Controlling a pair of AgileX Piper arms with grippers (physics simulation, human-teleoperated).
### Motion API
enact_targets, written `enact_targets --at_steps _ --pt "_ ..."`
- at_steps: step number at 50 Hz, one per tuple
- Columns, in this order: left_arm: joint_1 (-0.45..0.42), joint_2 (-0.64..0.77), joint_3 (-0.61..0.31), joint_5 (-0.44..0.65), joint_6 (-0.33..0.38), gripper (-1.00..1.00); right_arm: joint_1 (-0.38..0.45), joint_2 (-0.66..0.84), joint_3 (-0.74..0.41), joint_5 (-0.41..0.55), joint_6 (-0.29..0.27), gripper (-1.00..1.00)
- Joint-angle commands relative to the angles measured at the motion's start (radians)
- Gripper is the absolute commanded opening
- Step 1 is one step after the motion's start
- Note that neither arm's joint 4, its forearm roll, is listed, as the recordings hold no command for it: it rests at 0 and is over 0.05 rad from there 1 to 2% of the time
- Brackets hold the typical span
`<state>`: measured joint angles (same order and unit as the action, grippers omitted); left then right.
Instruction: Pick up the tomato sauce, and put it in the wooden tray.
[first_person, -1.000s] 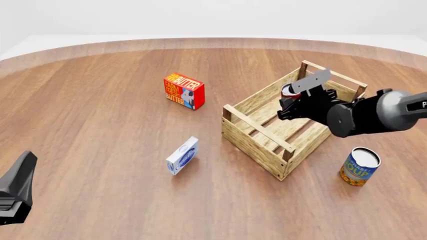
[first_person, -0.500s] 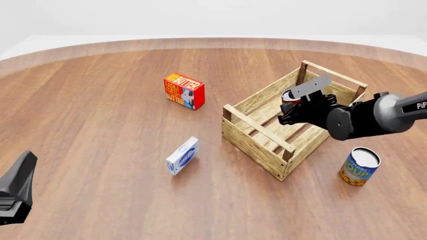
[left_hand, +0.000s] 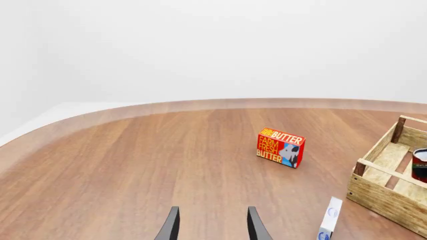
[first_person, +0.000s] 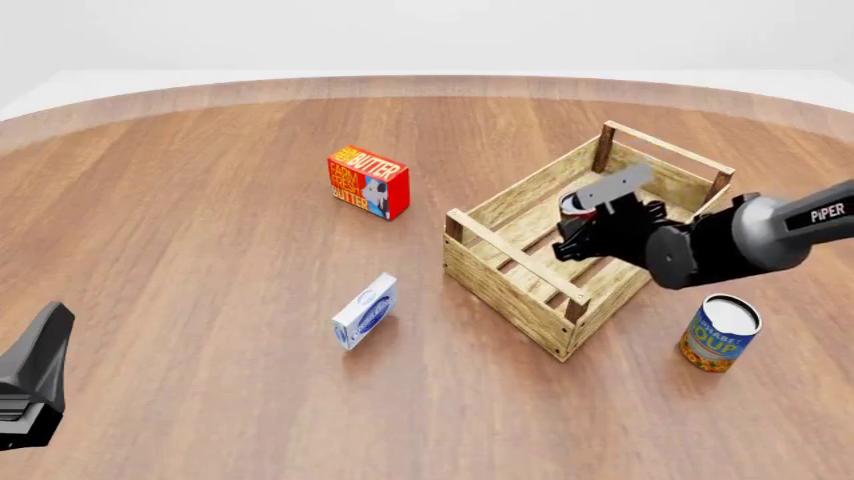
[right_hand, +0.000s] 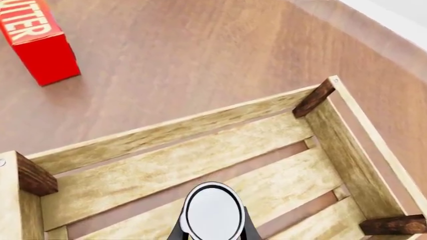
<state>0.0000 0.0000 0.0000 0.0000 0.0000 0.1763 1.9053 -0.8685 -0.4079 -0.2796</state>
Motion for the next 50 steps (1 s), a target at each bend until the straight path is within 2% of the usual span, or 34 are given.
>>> enact_targets --at_steps 1,37,38,50 --pt "0.000 0.000 0.000 0.000 0.000 1.00 0.003 0.017 -0.002 -0.008 0.018 -1.00" --pt "0.000 0.000 0.000 0.000 0.000 1.00 -0.005 0.035 -0.008 -0.009 0.014 -1.00" --pt "0.000 0.000 0.000 0.000 0.000 1.00 -0.006 0.032 -0.007 -0.008 0.014 1.00" --pt "0.000 0.000 0.000 0.000 0.000 1.00 -0.002 0.024 -0.006 -0.006 0.020 1.00"
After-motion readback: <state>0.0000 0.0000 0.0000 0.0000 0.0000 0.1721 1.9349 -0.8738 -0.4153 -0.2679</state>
